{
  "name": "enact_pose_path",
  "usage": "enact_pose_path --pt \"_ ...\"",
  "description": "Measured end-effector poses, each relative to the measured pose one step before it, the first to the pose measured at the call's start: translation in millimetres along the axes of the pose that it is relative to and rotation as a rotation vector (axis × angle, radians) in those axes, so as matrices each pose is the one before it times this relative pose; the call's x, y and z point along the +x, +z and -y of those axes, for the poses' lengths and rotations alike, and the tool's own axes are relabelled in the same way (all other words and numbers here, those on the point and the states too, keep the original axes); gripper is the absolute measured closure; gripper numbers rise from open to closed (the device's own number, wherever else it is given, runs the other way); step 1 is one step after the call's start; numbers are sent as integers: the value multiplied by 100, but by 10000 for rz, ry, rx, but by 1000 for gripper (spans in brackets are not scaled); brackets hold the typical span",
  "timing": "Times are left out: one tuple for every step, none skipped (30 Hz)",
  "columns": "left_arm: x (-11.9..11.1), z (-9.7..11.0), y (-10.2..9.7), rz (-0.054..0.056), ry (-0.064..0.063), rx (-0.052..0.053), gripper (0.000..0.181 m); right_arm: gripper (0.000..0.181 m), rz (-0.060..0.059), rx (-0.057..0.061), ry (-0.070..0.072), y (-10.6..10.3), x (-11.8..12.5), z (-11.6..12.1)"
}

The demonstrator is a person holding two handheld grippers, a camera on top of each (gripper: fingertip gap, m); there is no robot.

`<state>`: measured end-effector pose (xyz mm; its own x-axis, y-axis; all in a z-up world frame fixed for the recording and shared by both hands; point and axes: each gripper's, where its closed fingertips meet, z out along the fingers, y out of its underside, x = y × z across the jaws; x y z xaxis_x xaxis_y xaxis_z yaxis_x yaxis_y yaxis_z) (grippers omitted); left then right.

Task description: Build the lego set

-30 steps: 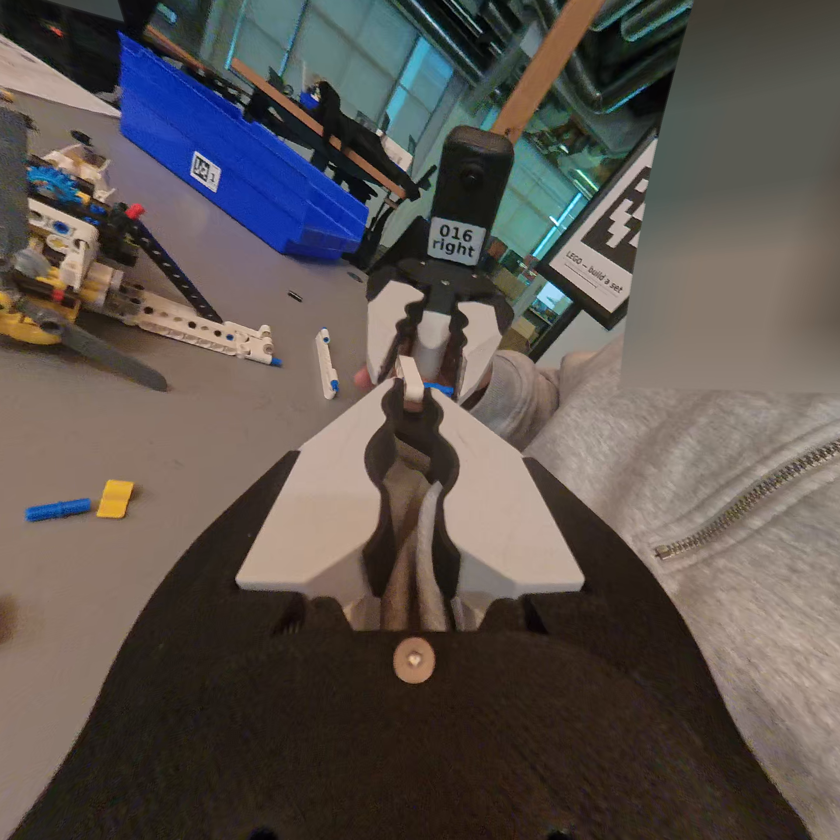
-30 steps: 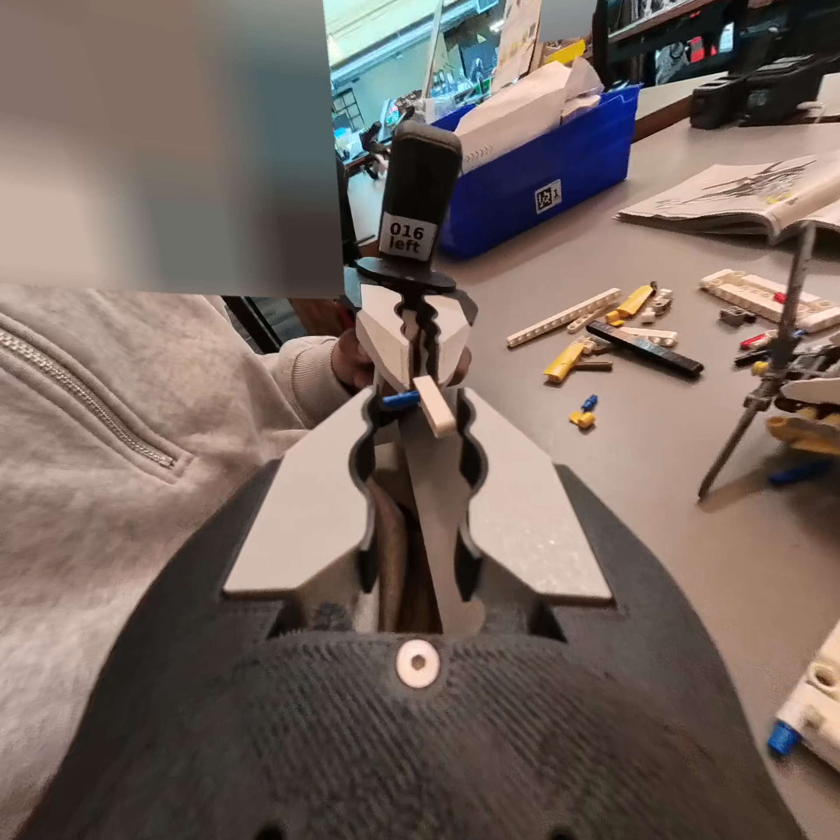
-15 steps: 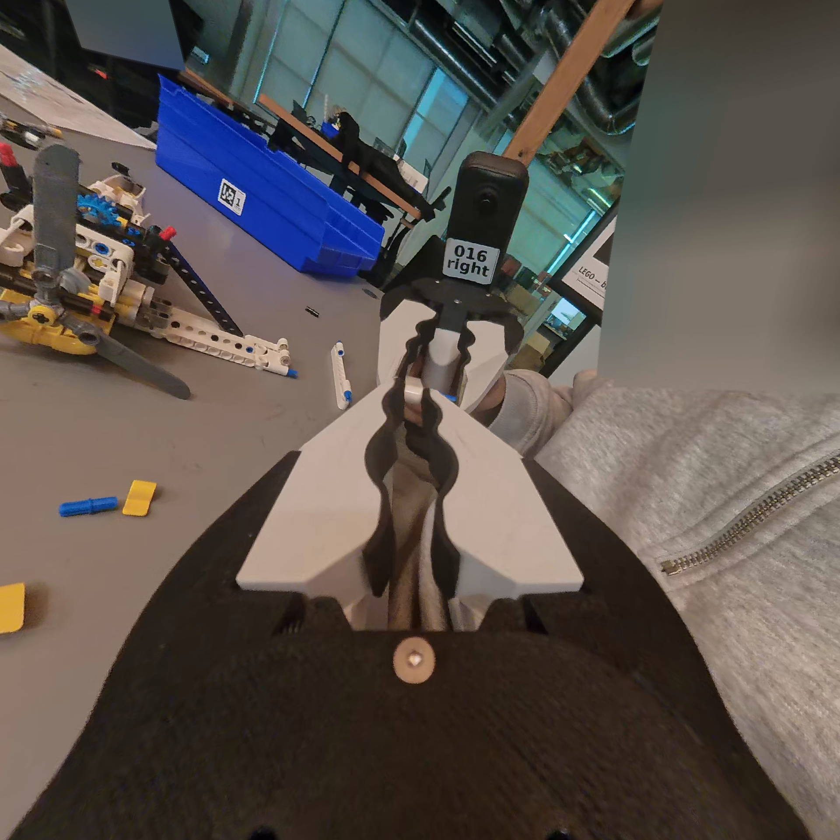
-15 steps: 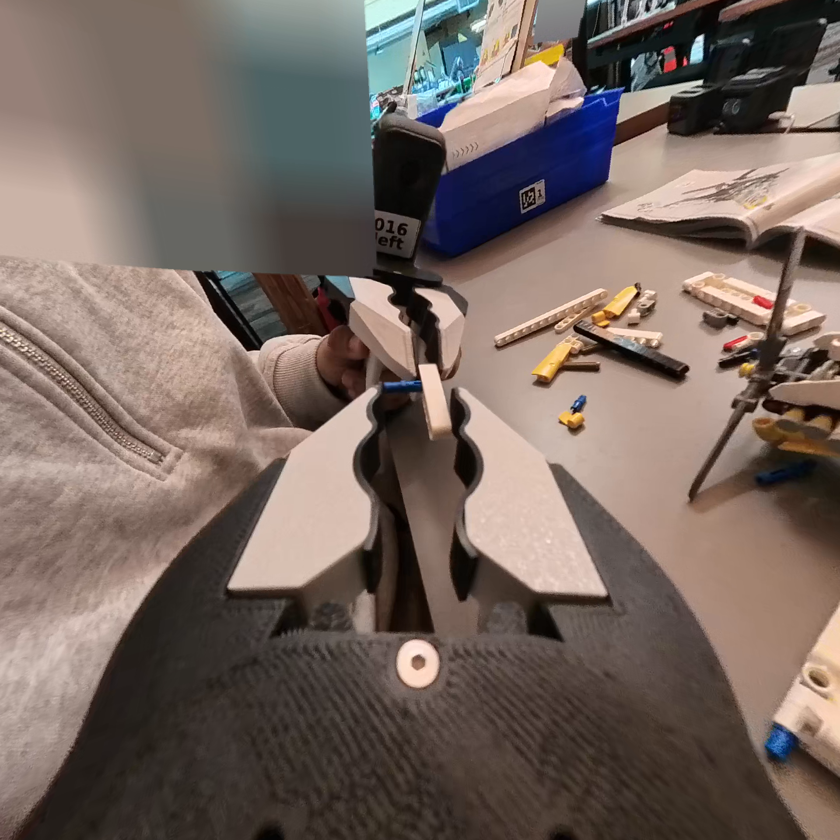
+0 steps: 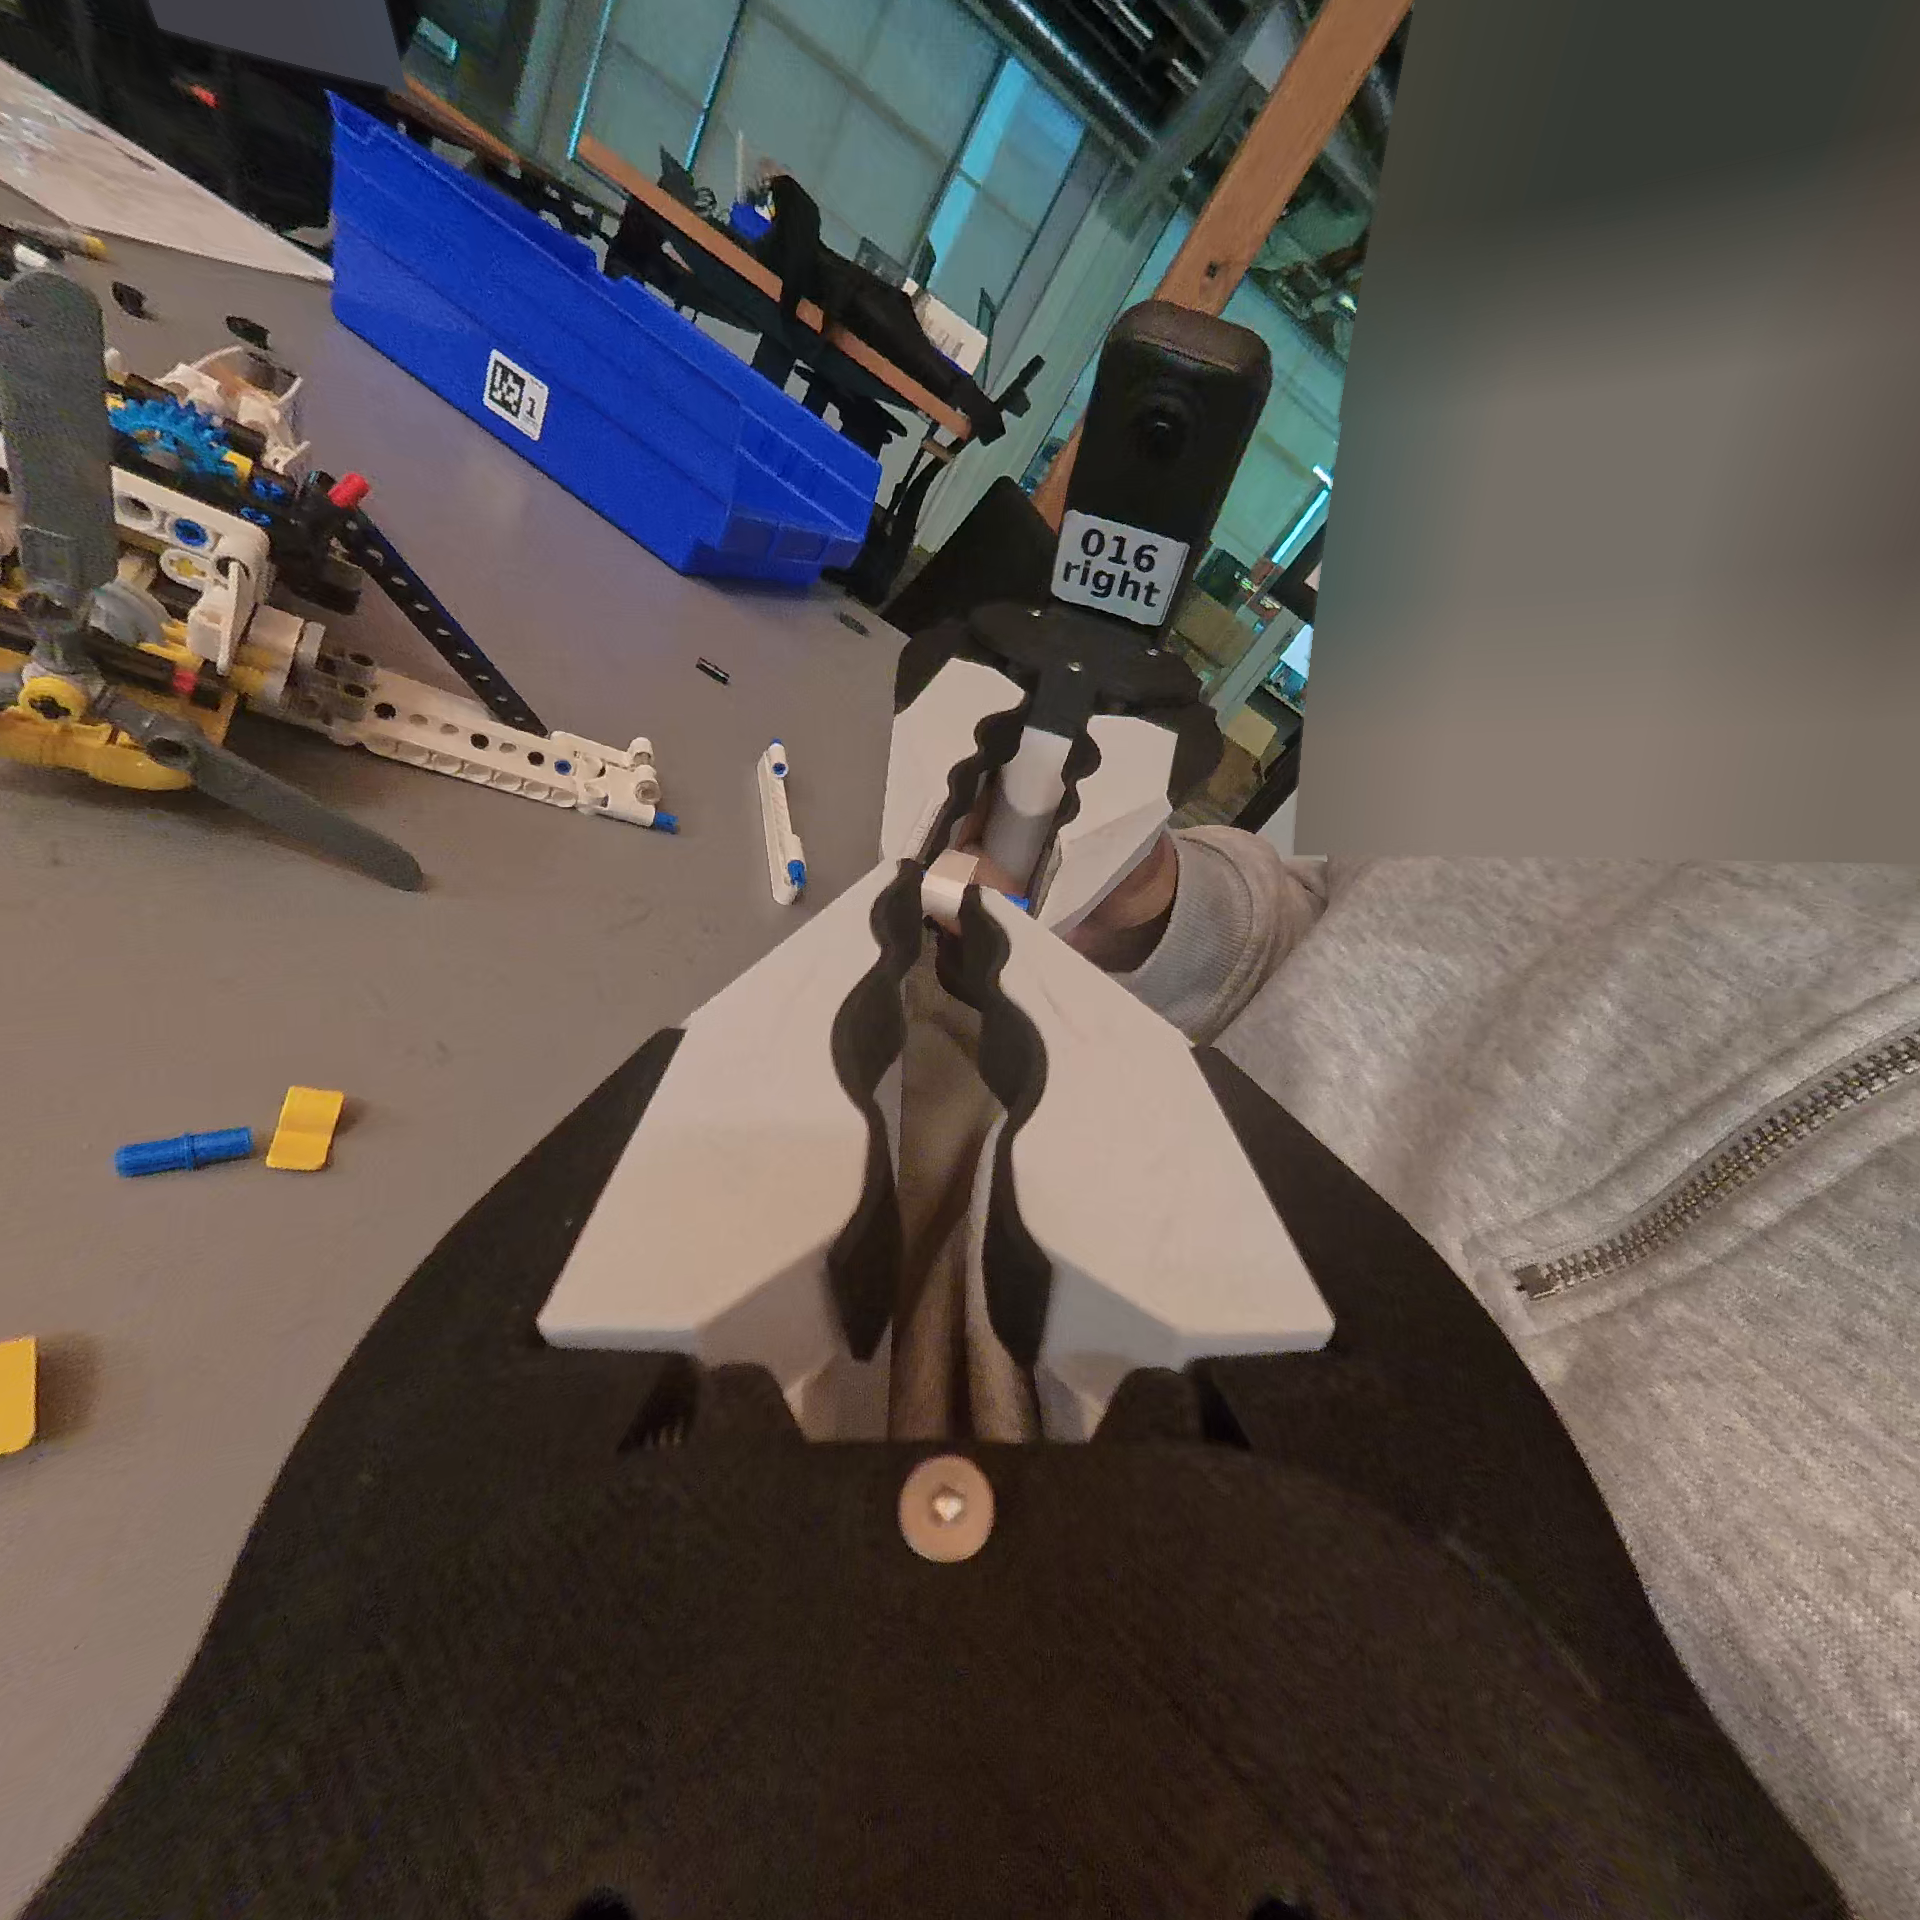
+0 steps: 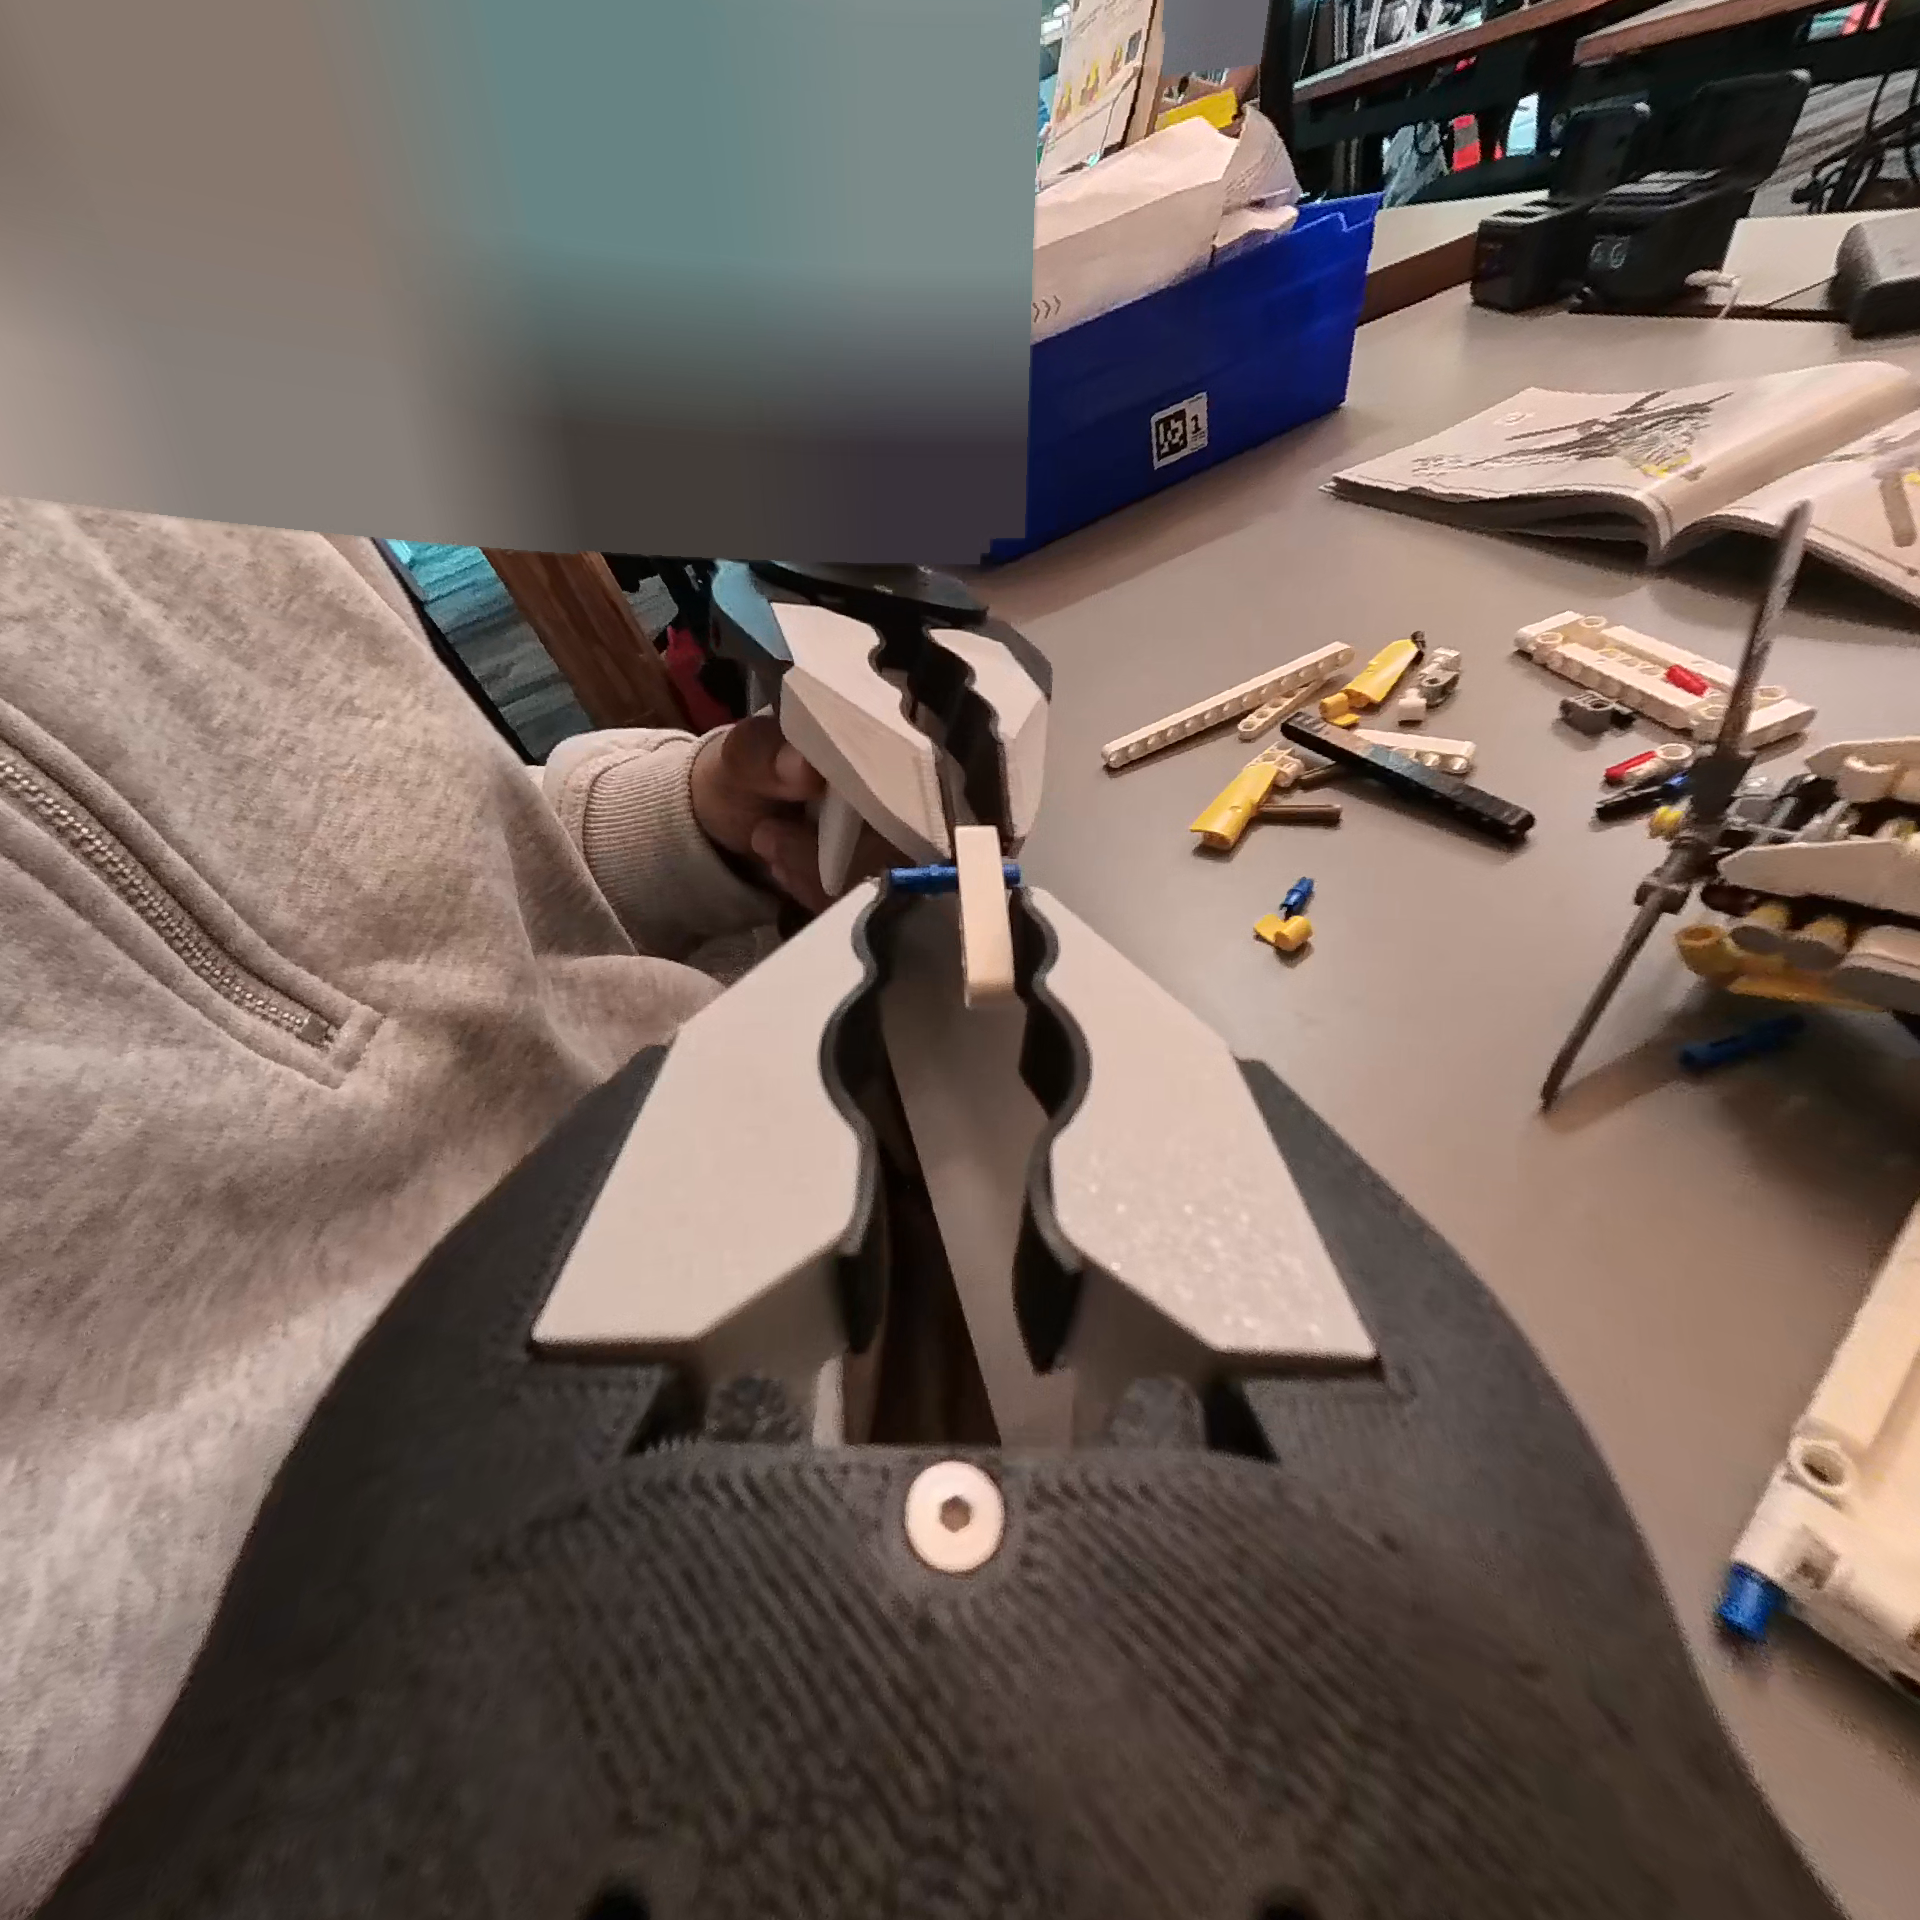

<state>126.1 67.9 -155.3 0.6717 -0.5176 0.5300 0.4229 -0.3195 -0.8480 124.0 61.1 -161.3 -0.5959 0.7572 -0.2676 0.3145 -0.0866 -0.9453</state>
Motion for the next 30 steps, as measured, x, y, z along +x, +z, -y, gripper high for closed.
enact_pose_path --pt "-11 -49 44 4 -15 -42 177 161 -63 -47 -53 -42 29 -84" --pt "1 -29 21 -1 -2 -22 177 161 -48 -46 -7 -28 8 -49" --pt "16 -27 16 -12 7 -18 177 161 -26 -41 1 -11 -29 -39" --pt "13 3 -11 -19 -8 2 177 162 -16 -15 -11 -8 -47 -9" --pt "-45 14 7 21 -20 5 177 163 -33 10 -5 6 11 -8" --pt "-22 6 -19 -7 -33 5 177 163 -9 15 19 20 23 -13" --pt "16 -11 7 -25 -12 -3 177 163 64 20 68 8 -21 -15" --pt "-7 -13 20 14 10 -9 177 163 74 26 84 -9 -12 10" --pt "36 -3 -4 -19 10 -3 177 163 39 34 38 -3 -19 -3" --pt "1 -26 1 15 13 -14 176 163 3 32 15 1 -13 -2" --pt "-7 -3 8 18 26 -3 176 164 -38 23 -4 -5 17 -5" --pt "73 -4 -11 -30 28 4 176 164 -33 26 -47 0 -26 23" --pt "-6 -12 4 19 22 -10 177 163 -38 16 -50 2 -9 3" --pt "3 -61 48 50 64 -34 177 163 -57 -10 -19 -16 9 -29" --pt "6 -47 35 46 75 -31 176 163 -52 -30 -3 -33 -1 -34" --pt "77 -50 13 -45 11 -27 176 163 -20 -37 21 -27 -41 -46" --pt "70 -56 -8 -87 -57 -46 176 163 28 -31 87 -9 -91 -27" --pt "53 -31 -7 -76 -39 -33 176 164 45 -11 120 -5 -90 -29" --pt "69 -19 -4 -66 -15 -20 176 164 49 21 86 -1 -84 -13" --pt "47 42 -16 -55 -11 22 176 164 26 44 1 4 -68 25" --pt "-21 45 -30 -24 -45 28 177 164 2 28 -48 17 -21 12" --pt "-22 19 -15 -39 -76 15 177 164 40 -8 50 23 7 26" --pt "-1 70 -38 -72 -104 38 176 164 48 4 78 2 1 67" --pt "22 23 -68 -110 -148 24 175 163 -41 11 -53 28 55 39" --pt "310 -82 -23 -315 -159 -48 165 163 -89 -64 -113 62 85 -94" --pt "201 -109 7 -212 -141 -70 163 163 -9 -143 -57 99 -25 -214" --pt "13 -62 32 -49 -52 -45 163 163 45 -83 -15 74 -98 -121" --pt "-36 -14 32 28 4 -15 164 163 23 18 -16 13 -85 17" --pt "-89 -15 32 53 -18 -16 167 163 24 21 7 -29 -50 27" --pt "-56 -9 15 15 -33 -9 169 163 31 20 26 -38 -25 17"
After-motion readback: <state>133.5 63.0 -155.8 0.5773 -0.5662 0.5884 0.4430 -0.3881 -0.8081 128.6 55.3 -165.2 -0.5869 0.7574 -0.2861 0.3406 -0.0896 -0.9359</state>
